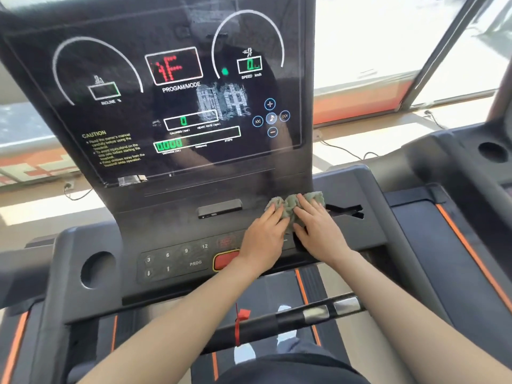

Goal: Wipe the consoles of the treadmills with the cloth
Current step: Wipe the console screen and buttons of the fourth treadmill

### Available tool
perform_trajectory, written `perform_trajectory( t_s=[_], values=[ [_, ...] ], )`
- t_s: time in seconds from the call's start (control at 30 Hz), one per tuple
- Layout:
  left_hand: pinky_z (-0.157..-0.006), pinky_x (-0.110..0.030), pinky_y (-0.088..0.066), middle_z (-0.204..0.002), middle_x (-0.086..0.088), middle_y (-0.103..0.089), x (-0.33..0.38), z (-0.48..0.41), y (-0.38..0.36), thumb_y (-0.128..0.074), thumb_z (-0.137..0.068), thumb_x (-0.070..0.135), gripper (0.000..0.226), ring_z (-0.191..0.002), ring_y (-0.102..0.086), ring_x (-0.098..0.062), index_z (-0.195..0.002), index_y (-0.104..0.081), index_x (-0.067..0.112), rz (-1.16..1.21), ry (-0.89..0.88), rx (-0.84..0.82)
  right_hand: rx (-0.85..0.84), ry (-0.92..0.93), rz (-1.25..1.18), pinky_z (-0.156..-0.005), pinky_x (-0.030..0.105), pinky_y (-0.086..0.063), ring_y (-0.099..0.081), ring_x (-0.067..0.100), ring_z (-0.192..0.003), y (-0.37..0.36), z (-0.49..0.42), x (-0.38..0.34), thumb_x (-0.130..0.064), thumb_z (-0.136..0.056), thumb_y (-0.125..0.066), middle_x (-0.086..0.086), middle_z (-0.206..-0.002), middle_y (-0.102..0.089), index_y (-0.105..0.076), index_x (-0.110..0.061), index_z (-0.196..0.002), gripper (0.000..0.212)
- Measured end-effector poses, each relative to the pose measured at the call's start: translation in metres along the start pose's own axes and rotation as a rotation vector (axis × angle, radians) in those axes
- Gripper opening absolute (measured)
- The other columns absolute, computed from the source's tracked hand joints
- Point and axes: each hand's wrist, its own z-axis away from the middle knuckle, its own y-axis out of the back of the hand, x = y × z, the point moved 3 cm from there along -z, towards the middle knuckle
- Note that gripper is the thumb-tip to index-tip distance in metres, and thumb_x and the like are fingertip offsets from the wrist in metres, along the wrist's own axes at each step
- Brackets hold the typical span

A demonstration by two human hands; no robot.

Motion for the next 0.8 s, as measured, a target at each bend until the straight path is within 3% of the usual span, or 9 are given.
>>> perform_trajectory(
  t_s=[0.1,0.23,0.33,0.43,0.57,0.67,0.8],
  values=[
    [-0.112,-0.038,-0.042,-0.145,-0.006,-0.057,0.001,0.015,0.020,-0.054,-0.098,0.012,0.035,-0.134,-0.049,-0.026,-0.131,-0.067,0.013,0.181,0.051,0.037,0.139,-0.072,0.027,-0.115,0.053,-0.034,-0.040,0.045,-0.136,-0.006,0.025,-0.007,-0.015,-0.084,-0.069,0.018,-0.153,-0.042,-0.056,-0.010,-0.136,0.054],
    [-0.102,-0.036,-0.046,-0.125,0.000,-0.068,-0.039,0.041,0.063,-0.060,-0.093,0.012,0.028,-0.116,-0.057,-0.022,-0.117,-0.074,0.015,0.130,0.277,0.349,0.188,-0.060,0.156,-0.093,0.050,-0.045,-0.046,0.042,-0.118,-0.019,0.035,-0.034,-0.029,-0.081,-0.071,0.016,-0.142,-0.049,-0.058,-0.024,-0.136,0.056],
    [-0.100,-0.044,-0.047,-0.127,-0.005,-0.063,-0.084,0.060,0.086,-0.064,-0.092,0.013,0.028,-0.118,-0.052,-0.029,-0.119,-0.072,0.015,-0.022,0.492,0.472,0.262,-0.049,0.141,-0.082,0.047,-0.048,-0.049,0.036,-0.104,-0.017,0.015,-0.039,-0.028,-0.082,-0.072,0.011,-0.125,-0.057,-0.069,-0.023,-0.114,0.033],
    [-0.098,-0.048,-0.045,-0.132,-0.012,-0.054,-0.113,0.077,0.097,-0.067,-0.092,0.018,0.031,-0.122,-0.046,-0.035,-0.124,-0.069,0.016,-0.119,0.629,0.491,0.316,0.033,0.030,-0.072,0.046,-0.052,-0.051,0.033,-0.091,-0.011,-0.017,-0.039,-0.009,-0.083,-0.071,0.009,-0.103,-0.060,-0.071,-0.011,-0.086,0.004],
    [-0.100,-0.050,-0.051,-0.138,-0.013,-0.052,-0.132,0.094,0.098,-0.067,-0.094,0.013,0.032,-0.128,-0.046,-0.034,-0.125,-0.067,0.014,-0.134,0.637,0.477,0.510,-0.036,-0.080,-0.077,0.035,-0.052,-0.056,0.034,-0.093,0.013,-0.056,-0.028,0.003,-0.084,-0.070,0.013,-0.102,-0.061,-0.076,-0.003,-0.090,0.010],
    [-0.109,-0.042,-0.041,-0.147,-0.011,-0.052,-0.136,0.102,0.090,-0.066,-0.096,0.010,0.039,-0.139,-0.042,-0.032,-0.135,-0.064,0.014,-0.121,0.604,0.442,0.595,0.008,-0.076,-0.079,0.026,-0.042,-0.055,0.032,-0.092,0.021,-0.072,-0.039,0.001,-0.087,-0.068,0.012,-0.101,-0.060,-0.075,-0.003,-0.094,0.011],
    [-0.107,-0.040,-0.042,-0.147,-0.011,-0.053,-0.139,0.105,0.090,-0.069,-0.093,0.007,0.043,-0.140,-0.041,-0.033,-0.136,-0.064,0.013,-0.106,0.558,0.437,0.545,0.212,-0.029,-0.066,0.033,-0.048,-0.053,0.030,-0.078,0.005,-0.084,-0.077,0.001,-0.082,-0.071,0.008,-0.087,-0.060,-0.074,-0.005,-0.087,0.008]
  ],
)
